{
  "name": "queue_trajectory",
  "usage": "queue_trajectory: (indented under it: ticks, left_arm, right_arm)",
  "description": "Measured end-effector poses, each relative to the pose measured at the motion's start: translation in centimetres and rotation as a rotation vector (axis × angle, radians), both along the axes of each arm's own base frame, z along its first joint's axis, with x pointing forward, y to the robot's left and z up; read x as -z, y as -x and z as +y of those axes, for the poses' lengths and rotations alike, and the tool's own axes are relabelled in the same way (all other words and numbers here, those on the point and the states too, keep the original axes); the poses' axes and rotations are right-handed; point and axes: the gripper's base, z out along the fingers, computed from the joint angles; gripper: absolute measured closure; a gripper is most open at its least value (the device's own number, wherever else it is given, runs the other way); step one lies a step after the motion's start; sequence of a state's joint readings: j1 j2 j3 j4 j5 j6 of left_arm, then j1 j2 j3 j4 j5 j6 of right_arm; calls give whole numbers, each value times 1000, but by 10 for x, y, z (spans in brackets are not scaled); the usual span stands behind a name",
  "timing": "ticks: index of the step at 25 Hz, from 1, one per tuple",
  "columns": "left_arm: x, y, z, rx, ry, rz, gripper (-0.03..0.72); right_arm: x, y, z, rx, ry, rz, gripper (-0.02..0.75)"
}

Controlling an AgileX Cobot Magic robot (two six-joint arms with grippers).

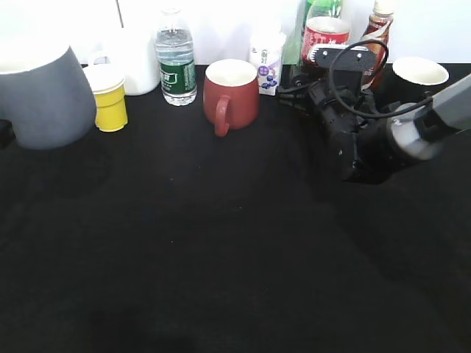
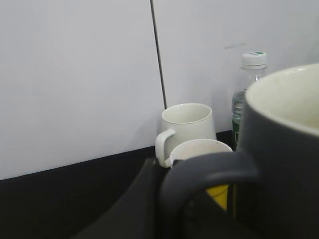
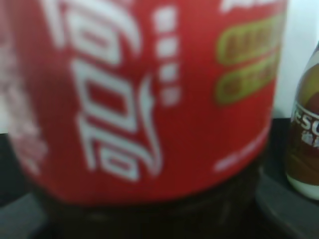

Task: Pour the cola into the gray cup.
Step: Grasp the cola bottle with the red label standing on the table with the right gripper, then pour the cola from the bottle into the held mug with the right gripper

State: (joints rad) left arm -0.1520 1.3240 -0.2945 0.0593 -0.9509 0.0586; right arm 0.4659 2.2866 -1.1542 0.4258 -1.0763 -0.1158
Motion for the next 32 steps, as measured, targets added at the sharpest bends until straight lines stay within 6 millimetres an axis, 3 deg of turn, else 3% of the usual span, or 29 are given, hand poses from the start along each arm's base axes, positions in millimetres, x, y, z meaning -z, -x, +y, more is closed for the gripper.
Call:
queue_trajectory:
  ticks: [1, 4, 8, 11, 15, 22, 26, 32]
  left_arm:
    - [0, 0, 0, 1, 0, -1, 648]
    - [0, 0, 0, 2, -1, -1, 648]
    - [0, 0, 0, 2, -1, -1, 648]
    - [0, 0, 0, 2, -1, -1, 648]
    - [0, 0, 0, 3, -2, -2, 648]
    - [0, 0, 0, 5, -3, -2, 648]
    - [0, 1, -4, 46, -20, -3, 648]
    - [1, 3, -11, 122, -41, -5, 648]
  right_arm:
    - [2, 0, 0, 2, 3, -10, 243]
    - [6, 0, 0, 2, 8, -4, 138]
    - [7, 0, 1, -13, 16, -7, 130]
    - [9, -3, 3, -13, 15, -10, 174]
    - [9, -3, 2, -12, 59, -23, 289]
    - [6, 7, -4, -1, 77, -49, 307]
    - [-35, 34, -6, -109, 114, -102, 323]
    - [-115, 73, 19, -500, 247, -378, 337]
